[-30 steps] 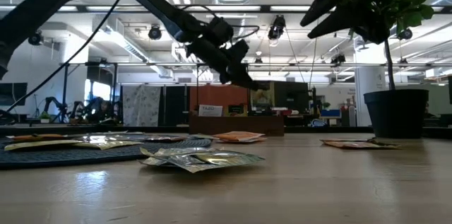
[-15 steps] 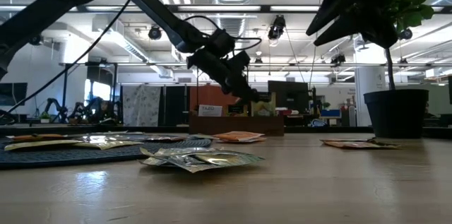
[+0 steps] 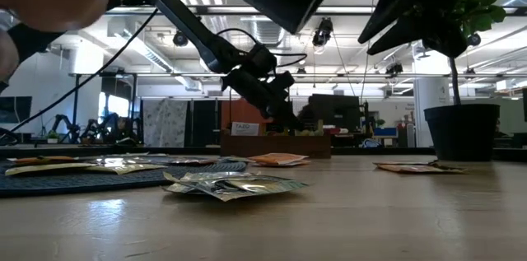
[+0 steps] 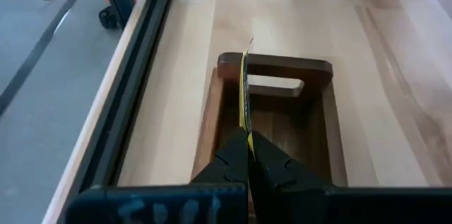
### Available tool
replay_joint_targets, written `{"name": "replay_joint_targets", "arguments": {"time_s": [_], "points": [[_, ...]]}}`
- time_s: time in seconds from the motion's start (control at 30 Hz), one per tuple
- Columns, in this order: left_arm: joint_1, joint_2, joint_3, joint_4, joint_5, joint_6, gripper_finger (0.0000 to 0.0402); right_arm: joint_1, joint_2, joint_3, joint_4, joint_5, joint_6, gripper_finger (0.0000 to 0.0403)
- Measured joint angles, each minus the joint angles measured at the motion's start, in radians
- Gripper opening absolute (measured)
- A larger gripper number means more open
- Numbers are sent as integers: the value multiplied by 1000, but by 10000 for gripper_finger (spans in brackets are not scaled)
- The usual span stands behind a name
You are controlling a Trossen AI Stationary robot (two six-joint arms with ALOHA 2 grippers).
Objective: Pick & Place Tea
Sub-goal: Put the green tea bag into the right section of the wooden organizer
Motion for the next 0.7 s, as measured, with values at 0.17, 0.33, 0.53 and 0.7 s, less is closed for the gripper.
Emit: {"name": "replay_joint_targets", "arguments": {"time_s": [0.17, 0.33, 0.53, 0.7], "points": [[3, 0, 0, 19, -19, 0, 0, 0, 0, -2, 0, 0, 3, 102], [3, 0, 0, 29, -20, 3, 0, 0, 0, -11, 0, 0, 17, 102], [3, 0, -2, 27, -77, 35, 0, 0, 0, -14, 0, 0, 25, 102], [3, 0, -2, 26, -106, 34, 1, 0, 0, -15, 0, 0, 29, 102]]}}
